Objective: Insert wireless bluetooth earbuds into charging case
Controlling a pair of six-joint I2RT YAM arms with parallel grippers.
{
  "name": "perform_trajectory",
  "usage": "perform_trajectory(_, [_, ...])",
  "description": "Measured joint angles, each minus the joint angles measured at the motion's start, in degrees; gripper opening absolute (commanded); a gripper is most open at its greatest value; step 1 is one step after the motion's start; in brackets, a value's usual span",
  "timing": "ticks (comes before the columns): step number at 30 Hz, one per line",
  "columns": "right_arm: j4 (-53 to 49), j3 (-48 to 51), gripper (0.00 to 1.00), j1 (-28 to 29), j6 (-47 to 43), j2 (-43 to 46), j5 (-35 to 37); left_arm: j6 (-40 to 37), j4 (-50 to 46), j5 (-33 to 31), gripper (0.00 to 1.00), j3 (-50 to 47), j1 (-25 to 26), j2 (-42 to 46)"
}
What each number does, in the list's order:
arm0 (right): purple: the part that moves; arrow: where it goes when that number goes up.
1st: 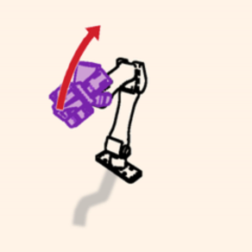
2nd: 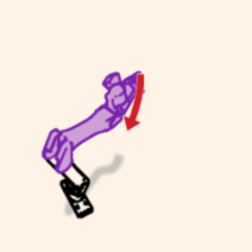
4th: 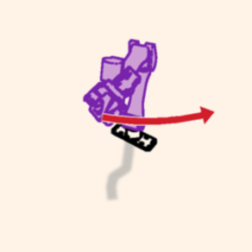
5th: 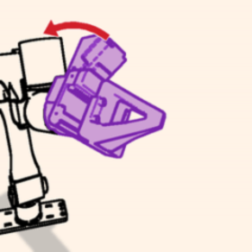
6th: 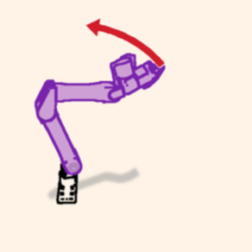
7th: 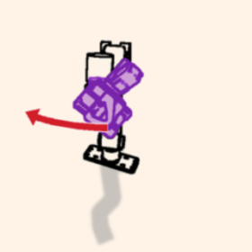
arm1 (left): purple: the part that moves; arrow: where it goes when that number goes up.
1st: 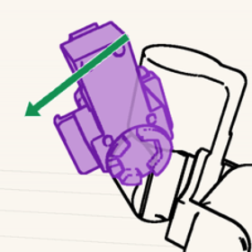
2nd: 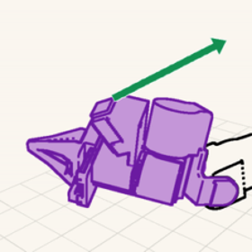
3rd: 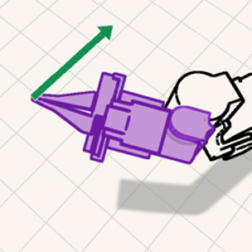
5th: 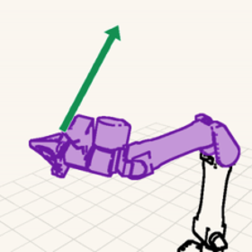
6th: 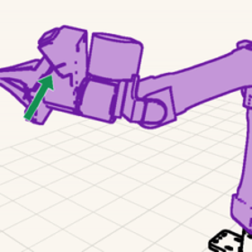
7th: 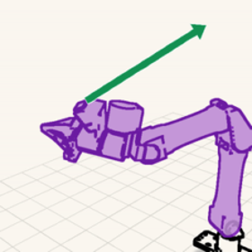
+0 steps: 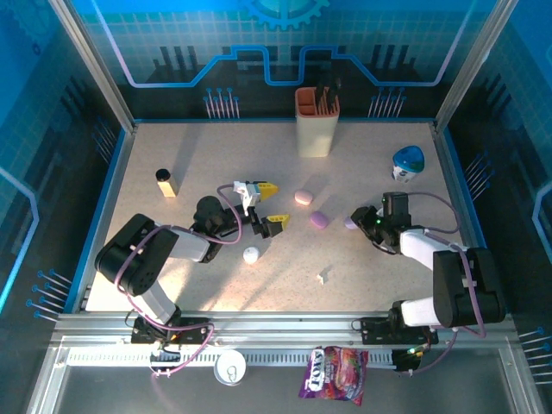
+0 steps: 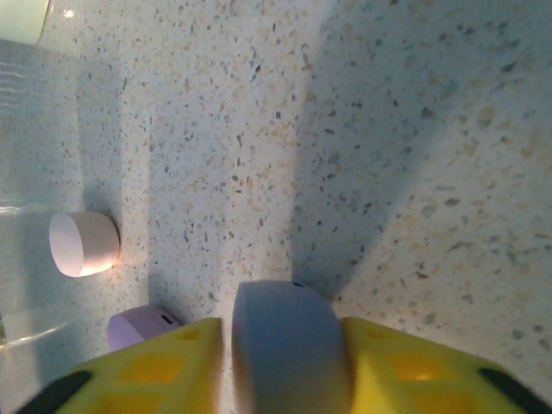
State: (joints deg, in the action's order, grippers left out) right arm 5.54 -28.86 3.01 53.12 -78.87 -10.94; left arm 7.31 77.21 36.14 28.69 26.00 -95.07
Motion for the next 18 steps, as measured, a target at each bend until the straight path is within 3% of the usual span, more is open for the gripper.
perform_trajectory(6, [-4.9,-0.6,0.69,0.0,-4.8,4.6,2.4,-1.1,-10.3,-3.6,0.99,0.1,0.0,4.4])
perform_trajectory(12, [-11.8,-4.8,0.76,4.0,-14.1,10.7,6.8,-2.2,-26.1,-10.3,0.99,2.8,0.0,10.2])
perform_trajectory(18, [-13.5,-7.6,0.79,13.1,-25.1,11.7,8.1,0.3,-41.1,-20.2,0.99,5.9,-0.5,12.8])
